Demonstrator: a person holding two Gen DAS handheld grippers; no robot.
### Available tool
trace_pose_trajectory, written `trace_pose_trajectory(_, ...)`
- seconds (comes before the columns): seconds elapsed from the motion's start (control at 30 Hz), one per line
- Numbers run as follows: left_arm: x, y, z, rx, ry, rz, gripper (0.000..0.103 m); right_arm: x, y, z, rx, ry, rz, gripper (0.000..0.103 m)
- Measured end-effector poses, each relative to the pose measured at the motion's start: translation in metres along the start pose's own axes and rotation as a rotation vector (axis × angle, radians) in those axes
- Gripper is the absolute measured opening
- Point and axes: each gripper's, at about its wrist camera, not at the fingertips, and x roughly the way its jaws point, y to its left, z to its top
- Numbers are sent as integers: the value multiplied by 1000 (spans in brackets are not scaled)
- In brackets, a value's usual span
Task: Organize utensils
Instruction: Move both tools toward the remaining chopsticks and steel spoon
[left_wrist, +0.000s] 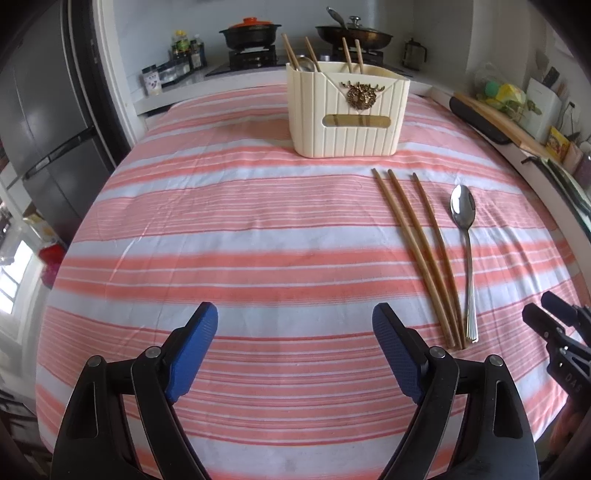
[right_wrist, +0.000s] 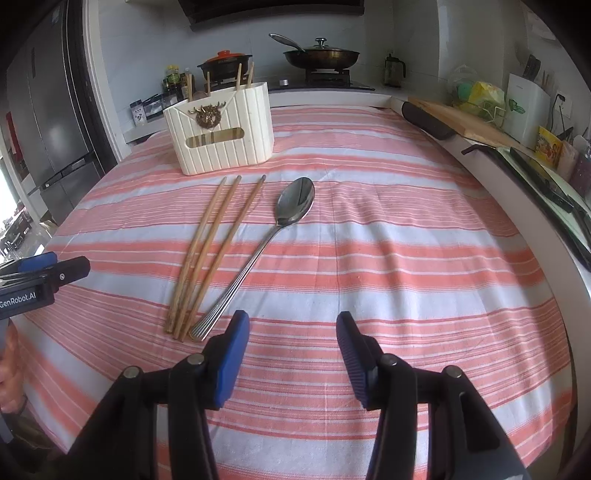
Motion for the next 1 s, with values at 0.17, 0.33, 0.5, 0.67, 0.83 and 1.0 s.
trace_pose_trajectory(0.17, -1, 2, 1, -4, -7, 16, 87, 1, 7, 3, -10, 2, 5, 50)
trace_pose_trajectory(0.33, -4, 3, 2, -1, -23, 30, 87, 2, 11, 5, -19, 5, 5, 50)
trace_pose_trajectory(0.5, -5, 4, 3, 6, -33, 47, 87, 7, 13, 14, -24, 8, -11, 50)
trace_pose_trajectory(0.67, 0, 11, 5, -17, -22, 33, 91, 14, 18, 24, -28, 8, -2, 50)
trace_pose_trajectory(0.83, 16, 14, 20, -49, 24, -50, 91, 24, 17, 41, -16, -5, -8, 50)
trace_pose_trajectory(1.0, 37, -10, 48, -24, 47, -146, 91, 46, 18, 53, 26, 24, 14, 50)
